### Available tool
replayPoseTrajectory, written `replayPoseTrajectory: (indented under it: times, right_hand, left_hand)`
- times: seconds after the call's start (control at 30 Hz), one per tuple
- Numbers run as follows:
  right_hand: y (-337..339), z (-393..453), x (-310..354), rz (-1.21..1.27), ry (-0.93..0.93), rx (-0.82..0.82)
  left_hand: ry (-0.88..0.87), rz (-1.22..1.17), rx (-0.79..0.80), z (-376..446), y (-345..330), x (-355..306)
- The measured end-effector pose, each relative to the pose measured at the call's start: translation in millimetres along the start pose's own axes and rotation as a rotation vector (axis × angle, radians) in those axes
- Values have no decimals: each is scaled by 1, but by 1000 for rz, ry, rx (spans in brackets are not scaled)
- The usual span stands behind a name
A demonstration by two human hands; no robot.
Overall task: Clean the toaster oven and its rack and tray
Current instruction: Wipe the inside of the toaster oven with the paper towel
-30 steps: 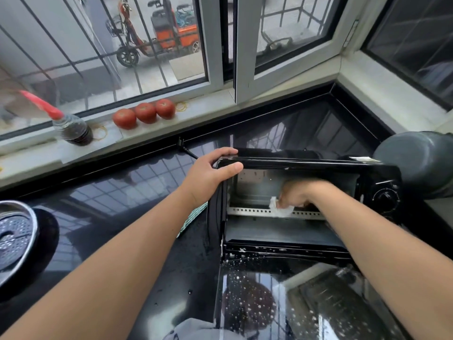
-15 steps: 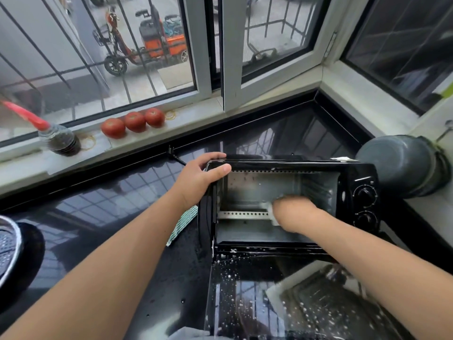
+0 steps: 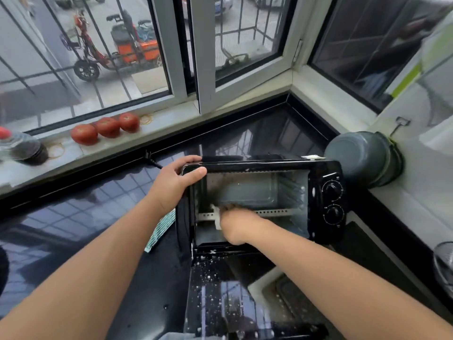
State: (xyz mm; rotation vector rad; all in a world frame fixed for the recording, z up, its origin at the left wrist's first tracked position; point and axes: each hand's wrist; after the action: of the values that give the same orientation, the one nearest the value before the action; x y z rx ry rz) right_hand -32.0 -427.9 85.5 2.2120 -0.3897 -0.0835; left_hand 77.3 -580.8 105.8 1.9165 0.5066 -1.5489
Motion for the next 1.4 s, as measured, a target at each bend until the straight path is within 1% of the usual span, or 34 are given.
replayPoseTrajectory:
  times: [0.1, 0.17, 0.2, 0.27, 0.33, 0.4, 0.53, 0.63, 0.73, 0.77, 0.83, 0.87, 0.9, 0.93, 1.0, 1.03, 1.13, 1.2, 1.27, 1.3, 1.4]
  right_hand:
    - [-8, -16, -51, -53, -164, 103]
    - [-8, -20, -72, -57, -249, 151]
    - [-7, -20, -74, -67, -261, 162]
    - [-4, -17, -62, -22, -273, 132]
    - [-6, -16, -45, 76, -235, 64]
    - [-14, -18, -41, 149, -197, 36]
    - [-16, -19, -62, 91, -442, 73]
    - [-6, -26, -41, 84, -517, 72]
    - [-9, -41, -19, 89, -467, 130]
    - [-10, -52, -14, 130, -434, 128]
    - [-7, -81, -7, 269, -361, 81]
    - [-6, -95, -3, 326, -362, 38]
    - [-3, -109, -1, 321, -351, -6]
    - [-3, -115, 0, 272, -367, -13]
    - [-5, -113, -7, 144, -415, 22]
    - [-5, -109, -13, 137, -456, 54]
    - [-3, -89, -29, 182, -506, 130]
    - [5, -77, -31, 260, -526, 176]
    - [11, -69, -28, 289, -569, 207]
    - [12, -68, -28, 254, -584, 212]
    - [6, -68, -27, 32, -577, 228]
  left_hand:
    - [7, 21, -3, 0, 1, 1]
    - [4, 23, -2, 0, 1, 1]
    - [5, 17, -3, 0, 1, 0]
    - [4, 20, 1, 2, 1, 0]
    - [-2, 33, 2, 2, 2, 0]
    - [-5, 43, 1, 2, 2, 1]
    - [-13, 44, -3, -1, 1, 2]
    - [-13, 30, -5, -2, 0, 1]
    - [-42, 57, 5, -4, -1, 2]
    - [-44, 57, 6, -4, -1, 2]
    - [-31, 38, 7, -4, 0, 2]
    - [-26, 29, 8, -3, -1, 2]
    - [-18, 22, 7, -2, -1, 2]
    - [-14, 18, 10, -2, -2, 0]
    - [-11, 23, 14, -2, -2, 0]
    - [-10, 22, 12, -2, -2, 0]
    - [-4, 34, 13, -3, -2, -1]
    - [-8, 39, 9, -4, -2, -1]
    - [-12, 33, 6, -5, -2, 0]
    - [-12, 34, 4, -5, -2, 1]
    - [-9, 51, -2, -4, 0, 3]
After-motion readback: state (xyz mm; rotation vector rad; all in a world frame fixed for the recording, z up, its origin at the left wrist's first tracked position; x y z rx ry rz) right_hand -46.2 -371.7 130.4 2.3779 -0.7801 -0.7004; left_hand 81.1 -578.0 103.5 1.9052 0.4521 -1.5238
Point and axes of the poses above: each hand's wrist, its own z-axis towards the middle knuckle, its own y-axis out of the back of the hand, x = y × z, and after that the axes turned 1 degree about z, right-handed
